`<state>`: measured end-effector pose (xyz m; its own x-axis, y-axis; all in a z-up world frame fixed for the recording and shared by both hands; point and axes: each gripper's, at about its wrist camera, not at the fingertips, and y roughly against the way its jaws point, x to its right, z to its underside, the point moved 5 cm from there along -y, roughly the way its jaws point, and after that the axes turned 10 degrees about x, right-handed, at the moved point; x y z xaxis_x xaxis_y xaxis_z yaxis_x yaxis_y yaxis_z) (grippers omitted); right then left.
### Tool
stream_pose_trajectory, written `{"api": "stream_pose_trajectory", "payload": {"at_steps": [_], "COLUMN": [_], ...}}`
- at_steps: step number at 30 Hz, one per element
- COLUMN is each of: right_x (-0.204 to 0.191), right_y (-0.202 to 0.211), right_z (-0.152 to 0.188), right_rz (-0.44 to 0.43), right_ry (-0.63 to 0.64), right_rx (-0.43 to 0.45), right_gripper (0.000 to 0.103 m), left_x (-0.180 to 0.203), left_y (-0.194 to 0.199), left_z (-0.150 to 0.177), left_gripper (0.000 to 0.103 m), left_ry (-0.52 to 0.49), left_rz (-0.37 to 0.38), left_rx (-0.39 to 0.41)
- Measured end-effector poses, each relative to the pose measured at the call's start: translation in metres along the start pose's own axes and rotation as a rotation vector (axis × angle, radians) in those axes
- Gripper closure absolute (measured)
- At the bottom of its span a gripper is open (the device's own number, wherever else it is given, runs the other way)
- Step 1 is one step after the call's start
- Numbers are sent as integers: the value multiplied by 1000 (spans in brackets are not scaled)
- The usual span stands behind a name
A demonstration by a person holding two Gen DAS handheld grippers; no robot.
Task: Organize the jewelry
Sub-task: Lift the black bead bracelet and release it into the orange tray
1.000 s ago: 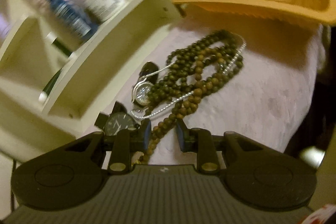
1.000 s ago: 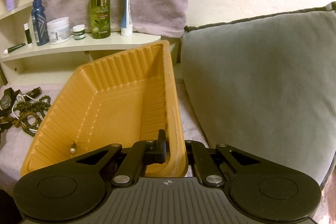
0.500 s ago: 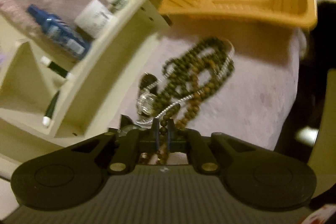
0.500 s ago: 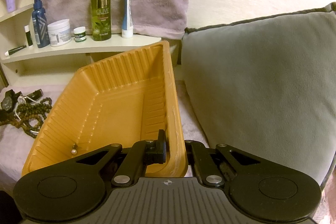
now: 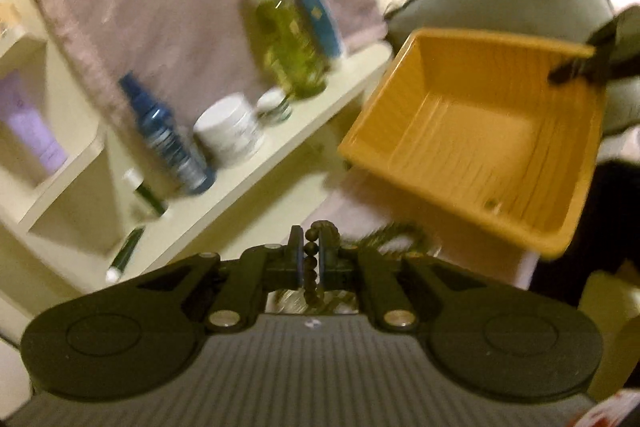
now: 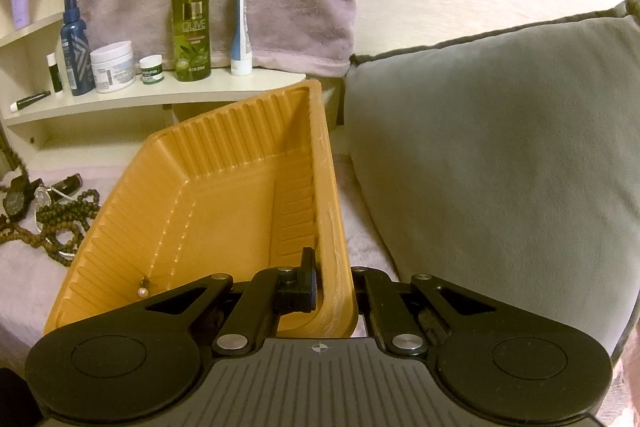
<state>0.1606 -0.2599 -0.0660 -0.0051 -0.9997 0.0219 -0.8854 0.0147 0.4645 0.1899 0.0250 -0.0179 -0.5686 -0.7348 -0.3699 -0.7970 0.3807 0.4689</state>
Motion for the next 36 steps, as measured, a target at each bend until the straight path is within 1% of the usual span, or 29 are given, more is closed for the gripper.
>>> {"api": "stream_pose_trajectory", "payload": {"at_steps": [5,8,12,16,18,19,20,23,28,32,36], "right_x": [0,0,-1,0,-1,-1,-1,0,0,1,1], "right_y": [0,0,0,1,1,1,1,1,1,0,0], "right_z": [-1,-2,-4,-5,-4,-4,-4,-3,-2,-2,-1], "right_rz": [0,-1,-4,-6,-6,-7,-7,-8,-6,-6,-7], "right_ry": [0,0,0,-5,-6,-7,-7,-10,-5,-3,3], "right_rx": [6,10,11,12,12,12,12,12,10,7,5], "right_gripper": [98,98,98,98,98,98,98,98,98,98,98], "left_x": [43,72,104,122,127,128,129,126,102,77,54], "left_y": [-15,-28,-43,-52,-55,-57,-57,-51,-28,-15,-16], "left_z": [-32,-45,-50,-48,-45,-44,-42,-35,-14,17,51], "left_gripper": [97,97,97,96,91,84,82,82,78,78,78], "left_ry": [55,81,111,135,148,156,162,185,225,248,209], "left_rz": [96,148,207,231,232,236,235,197,53,-38,-103], "left_rx": [67,88,87,75,71,67,65,74,85,40,-31]}}
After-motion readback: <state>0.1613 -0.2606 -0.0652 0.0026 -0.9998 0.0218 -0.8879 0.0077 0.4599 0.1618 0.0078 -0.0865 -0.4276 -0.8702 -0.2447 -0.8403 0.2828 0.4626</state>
